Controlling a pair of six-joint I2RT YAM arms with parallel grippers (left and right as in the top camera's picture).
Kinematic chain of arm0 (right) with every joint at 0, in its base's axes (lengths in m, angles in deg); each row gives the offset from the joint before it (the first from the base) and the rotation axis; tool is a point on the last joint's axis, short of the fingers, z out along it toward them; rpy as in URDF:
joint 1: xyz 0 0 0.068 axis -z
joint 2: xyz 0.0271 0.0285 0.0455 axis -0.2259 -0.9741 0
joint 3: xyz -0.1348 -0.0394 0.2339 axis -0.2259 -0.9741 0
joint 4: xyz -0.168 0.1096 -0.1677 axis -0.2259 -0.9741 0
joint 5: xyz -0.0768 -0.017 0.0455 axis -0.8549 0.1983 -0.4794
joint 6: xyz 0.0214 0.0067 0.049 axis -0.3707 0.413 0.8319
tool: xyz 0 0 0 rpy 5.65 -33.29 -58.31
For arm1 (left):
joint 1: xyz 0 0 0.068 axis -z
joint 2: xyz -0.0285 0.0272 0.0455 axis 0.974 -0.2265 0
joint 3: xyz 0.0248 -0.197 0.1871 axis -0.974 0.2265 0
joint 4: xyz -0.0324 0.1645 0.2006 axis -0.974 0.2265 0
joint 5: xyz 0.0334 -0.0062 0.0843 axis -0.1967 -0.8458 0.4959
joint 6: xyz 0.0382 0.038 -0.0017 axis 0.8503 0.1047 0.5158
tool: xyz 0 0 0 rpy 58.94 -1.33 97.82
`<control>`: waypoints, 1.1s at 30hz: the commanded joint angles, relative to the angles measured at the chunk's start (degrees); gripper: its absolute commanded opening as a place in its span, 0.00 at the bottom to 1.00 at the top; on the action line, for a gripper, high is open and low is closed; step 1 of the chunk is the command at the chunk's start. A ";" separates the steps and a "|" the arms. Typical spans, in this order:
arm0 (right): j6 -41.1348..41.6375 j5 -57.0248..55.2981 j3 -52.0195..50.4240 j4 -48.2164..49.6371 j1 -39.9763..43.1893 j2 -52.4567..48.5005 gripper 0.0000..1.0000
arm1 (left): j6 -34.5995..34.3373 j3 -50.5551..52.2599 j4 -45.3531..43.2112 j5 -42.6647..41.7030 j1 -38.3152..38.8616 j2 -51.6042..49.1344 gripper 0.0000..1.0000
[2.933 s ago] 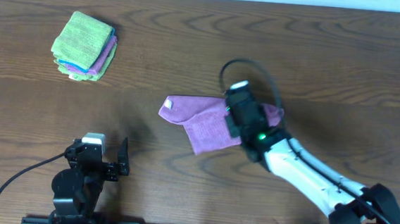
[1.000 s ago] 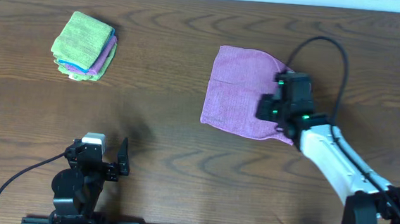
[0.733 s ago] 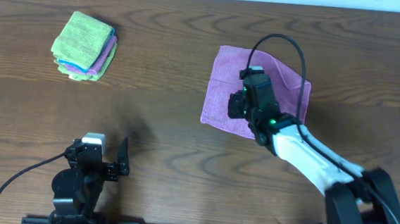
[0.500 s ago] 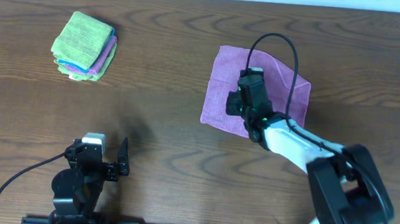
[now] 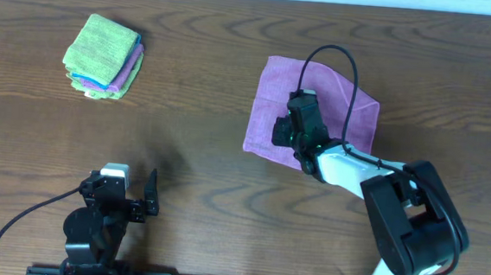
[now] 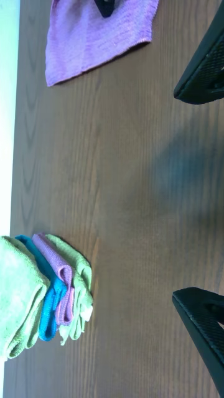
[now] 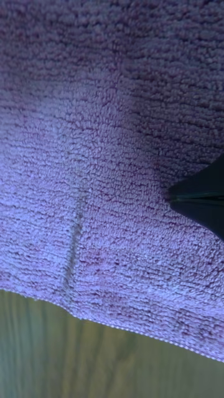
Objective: Fold the cloth
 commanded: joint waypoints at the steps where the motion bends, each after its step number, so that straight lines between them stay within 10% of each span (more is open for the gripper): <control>1: 0.81 5.33 0.39 -0.20 -2.89 -1.25 0.02 | -0.22 1.07 0.44 0.11 0.13 0.33 0.95; 18: 2.82 4.94 1.09 3.50 -20.59 -0.63 0.02 | -0.22 1.07 0.44 0.11 0.13 0.33 0.95; 25: -3.96 4.83 5.77 1.73 -14.82 7.06 0.43 | -0.22 1.07 0.44 0.11 0.13 0.33 0.95; 33: -15.67 -10.69 8.63 -10.82 -3.15 10.05 0.49 | -0.22 1.07 0.44 0.11 0.13 0.33 0.95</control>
